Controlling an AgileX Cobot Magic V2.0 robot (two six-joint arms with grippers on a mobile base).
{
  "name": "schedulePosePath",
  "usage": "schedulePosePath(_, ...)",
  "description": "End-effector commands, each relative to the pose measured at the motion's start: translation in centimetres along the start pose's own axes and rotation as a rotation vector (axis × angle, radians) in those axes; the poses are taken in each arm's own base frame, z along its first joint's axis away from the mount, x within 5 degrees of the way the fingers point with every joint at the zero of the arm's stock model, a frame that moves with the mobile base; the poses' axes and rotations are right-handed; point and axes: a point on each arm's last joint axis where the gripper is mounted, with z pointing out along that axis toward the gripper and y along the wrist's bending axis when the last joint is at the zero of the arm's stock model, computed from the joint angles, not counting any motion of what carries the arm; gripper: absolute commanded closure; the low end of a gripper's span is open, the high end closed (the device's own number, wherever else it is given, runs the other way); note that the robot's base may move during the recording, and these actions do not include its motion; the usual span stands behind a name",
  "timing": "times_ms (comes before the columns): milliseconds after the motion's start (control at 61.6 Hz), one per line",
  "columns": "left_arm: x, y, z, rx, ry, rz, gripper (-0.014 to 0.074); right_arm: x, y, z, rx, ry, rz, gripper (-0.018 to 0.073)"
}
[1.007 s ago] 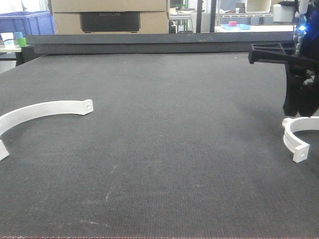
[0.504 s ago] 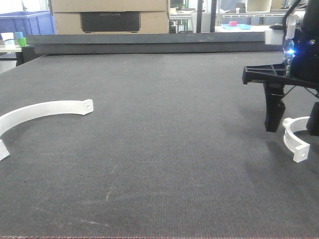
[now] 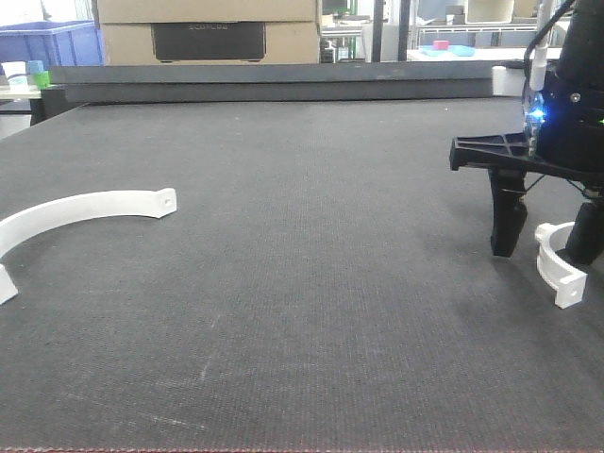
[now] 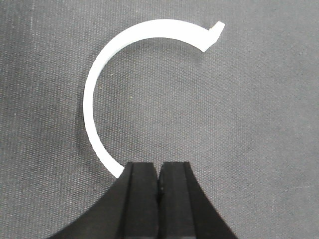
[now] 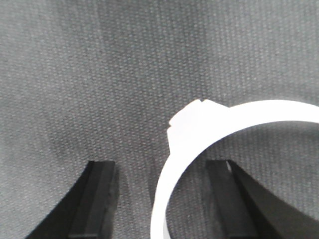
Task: Grab PVC pipe and place in blue bin
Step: 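Lift both white pipe pieces off the table with both grippers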
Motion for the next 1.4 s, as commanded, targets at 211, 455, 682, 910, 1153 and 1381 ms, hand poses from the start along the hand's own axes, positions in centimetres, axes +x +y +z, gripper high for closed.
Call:
schedulePosePath(211, 0.0, 0.1, 0.0, 0.002, -0.003, -0.008, 0.0708, 0.0, 0.0, 0.5, 0.013, 0.019, -0.002, 0.0284)
schedulePosePath(455, 0.0, 0.1, 0.0, 0.002, -0.003, -0.008, 0.0708, 0.1, 0.0, 0.5, 0.017, 0.026, -0.002, 0.0419)
schedulePosePath(682, -0.3, 0.1, 0.0, 0.002, -0.032, -0.008, 0.0708, 0.4, -0.9, 0.4, 0.114, 0.059, -0.065, 0.0727)
schedulePosePath(910, -0.9, 0.1, -0.1, -0.001, -0.094, -0.006, 0.0708, 0.8, -0.8, -1.4, 0.104, 0.039, -0.202, 0.0727)
schedulePosePath(1153, -1.8, 0.0, -0.3, -0.018, -0.064, 0.020, 0.0708, 1.4, -0.2, -6.2, 0.024, -0.131, -0.255, 0.0727)
schedulePosePath(1381, -4.6, 0.2, 0.6, -0.100, 0.078, 0.093, 0.0708, 1.3, -0.1, -9.0, -0.046, -0.282, -0.254, 0.0727)
